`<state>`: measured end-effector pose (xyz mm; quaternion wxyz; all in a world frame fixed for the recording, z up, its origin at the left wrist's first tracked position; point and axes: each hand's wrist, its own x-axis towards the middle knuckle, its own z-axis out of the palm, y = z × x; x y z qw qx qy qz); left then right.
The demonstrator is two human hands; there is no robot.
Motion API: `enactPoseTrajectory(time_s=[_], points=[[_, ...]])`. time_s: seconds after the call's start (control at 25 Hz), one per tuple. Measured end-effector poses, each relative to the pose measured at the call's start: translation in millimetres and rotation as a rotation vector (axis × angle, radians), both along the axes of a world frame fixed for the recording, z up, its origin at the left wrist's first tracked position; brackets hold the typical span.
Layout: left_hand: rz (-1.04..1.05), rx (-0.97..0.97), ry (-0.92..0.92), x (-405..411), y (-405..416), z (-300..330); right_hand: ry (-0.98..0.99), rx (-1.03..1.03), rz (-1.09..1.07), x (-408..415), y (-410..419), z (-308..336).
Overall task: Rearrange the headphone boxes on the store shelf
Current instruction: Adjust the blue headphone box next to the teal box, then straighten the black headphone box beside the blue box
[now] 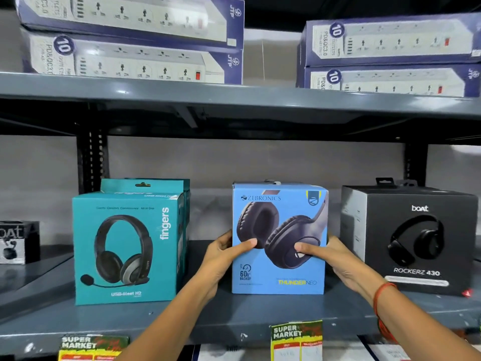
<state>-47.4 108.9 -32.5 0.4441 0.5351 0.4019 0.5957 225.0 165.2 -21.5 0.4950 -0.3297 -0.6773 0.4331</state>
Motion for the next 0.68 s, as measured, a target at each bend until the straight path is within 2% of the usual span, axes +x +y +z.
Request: enactPoseTrajectory(time_s=[0.32,0.44,0.52,0.56,0.6,0.68], points=[[0.039,0.017,-0.014,4.0,-8.8,1.1,0.014,-0.052,0.03,-2.2,-7.9,2.7],[0.176,0.063,0.004,10.9,-21.0,5.7,0.014,-0.015,-0.018,-2.9,-18.2,7.5],[0.413,0.192,0.077,20.9,-33.4,14.0,0.033,0.061,-0.091,-2.2,-30.2,12.8],[0.518,0.321,0.12,28.0,-40.8,21.2,0.055,0.104,-0.126,-1.2,-38.1,16.6],[0.576,0.476,0.154,37.1,-47.8,29.6,0.101,0.141,-0.175,1.5,-46.0,21.3],[0.565,0.725,0.188,62.6,-60.9,47.0,0.217,0.252,-0.314,14.3,-61.0,29.9]])
